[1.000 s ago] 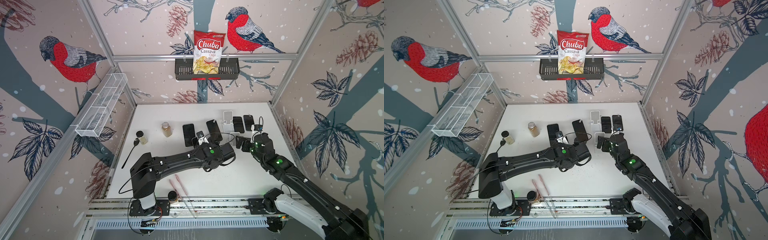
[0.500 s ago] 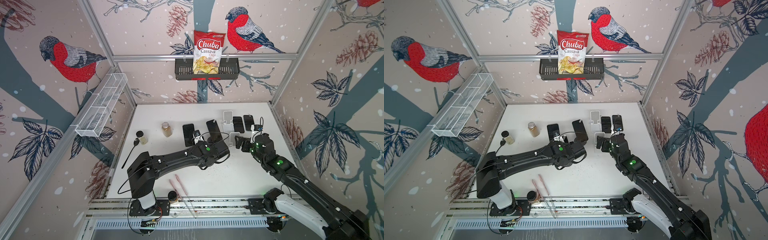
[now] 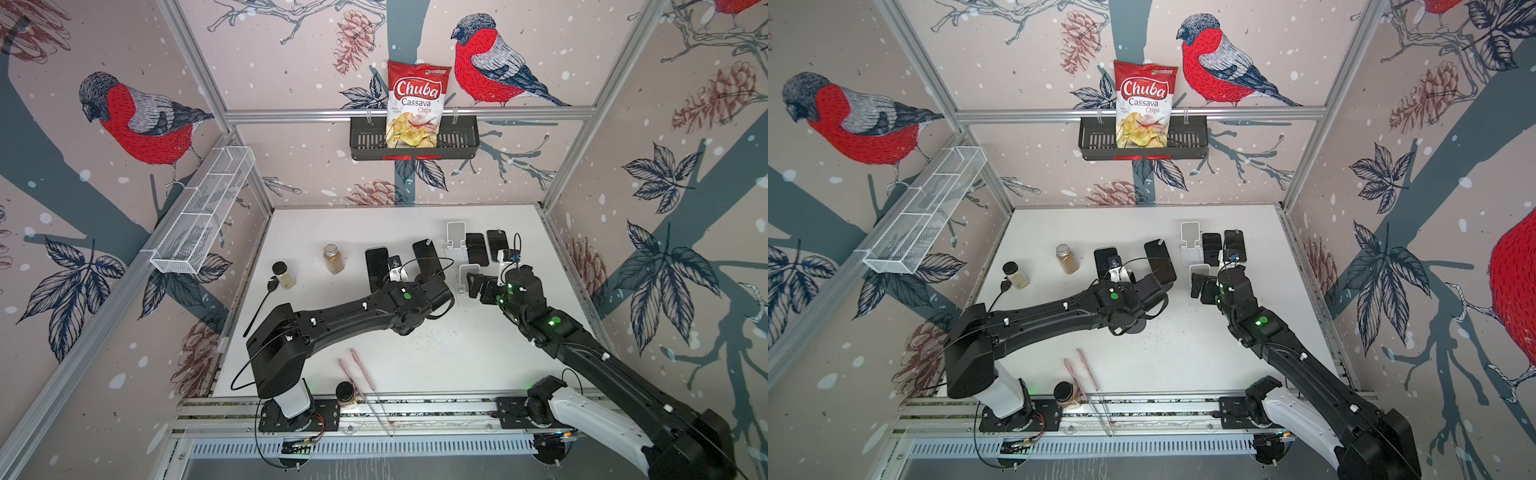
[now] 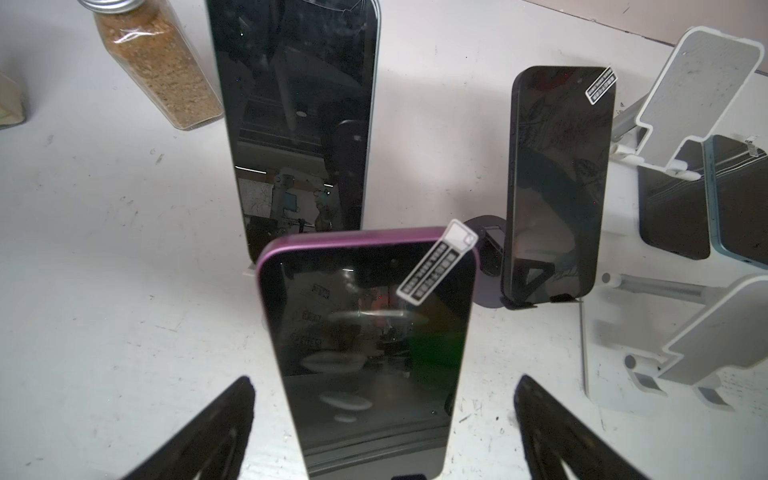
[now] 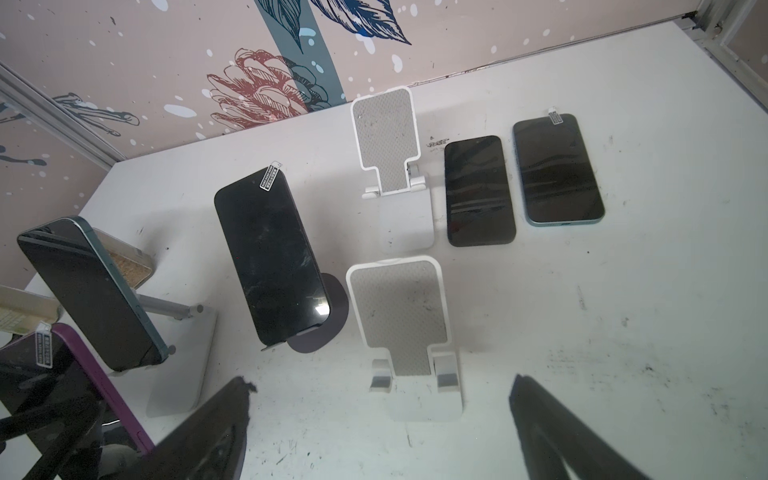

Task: Remove the phone from the phone stand
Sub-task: 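Lower the open left gripper around the top of the purple-edged phone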

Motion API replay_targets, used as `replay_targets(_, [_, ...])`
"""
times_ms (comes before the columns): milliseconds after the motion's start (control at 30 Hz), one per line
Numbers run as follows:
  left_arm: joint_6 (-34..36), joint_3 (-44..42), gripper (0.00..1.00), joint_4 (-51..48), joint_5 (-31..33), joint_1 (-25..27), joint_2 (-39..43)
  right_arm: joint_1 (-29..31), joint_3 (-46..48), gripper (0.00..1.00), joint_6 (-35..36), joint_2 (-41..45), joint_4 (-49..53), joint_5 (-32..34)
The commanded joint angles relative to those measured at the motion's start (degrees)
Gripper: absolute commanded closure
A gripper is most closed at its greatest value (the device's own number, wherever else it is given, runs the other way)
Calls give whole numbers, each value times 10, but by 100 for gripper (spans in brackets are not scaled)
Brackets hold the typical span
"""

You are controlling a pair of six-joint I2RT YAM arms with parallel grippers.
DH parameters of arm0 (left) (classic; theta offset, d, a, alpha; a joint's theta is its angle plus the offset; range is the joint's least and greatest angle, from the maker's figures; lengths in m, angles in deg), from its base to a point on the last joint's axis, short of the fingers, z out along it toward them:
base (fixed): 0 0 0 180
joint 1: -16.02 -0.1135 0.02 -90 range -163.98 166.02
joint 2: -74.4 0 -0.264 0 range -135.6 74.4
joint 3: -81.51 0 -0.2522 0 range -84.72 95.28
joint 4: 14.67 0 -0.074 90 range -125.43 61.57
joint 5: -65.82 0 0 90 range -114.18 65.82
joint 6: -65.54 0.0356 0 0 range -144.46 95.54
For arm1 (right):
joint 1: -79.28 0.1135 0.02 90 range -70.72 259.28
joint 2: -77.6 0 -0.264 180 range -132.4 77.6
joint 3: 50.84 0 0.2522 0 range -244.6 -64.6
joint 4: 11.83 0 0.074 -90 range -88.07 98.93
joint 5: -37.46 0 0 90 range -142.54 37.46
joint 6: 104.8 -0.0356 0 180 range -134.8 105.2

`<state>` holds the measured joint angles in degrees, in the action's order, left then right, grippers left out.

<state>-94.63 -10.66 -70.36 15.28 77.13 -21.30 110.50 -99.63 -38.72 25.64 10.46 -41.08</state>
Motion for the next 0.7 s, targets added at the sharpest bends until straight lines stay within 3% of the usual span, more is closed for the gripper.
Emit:
replay_targets(0, [12,7,4,12,-6,-4,-11,0,0,1,4,-2,-17,-8])
replay_targets(667, [33,-26,5,63,-9,-25,-10,0,5,1,5,-3,-19,-14])
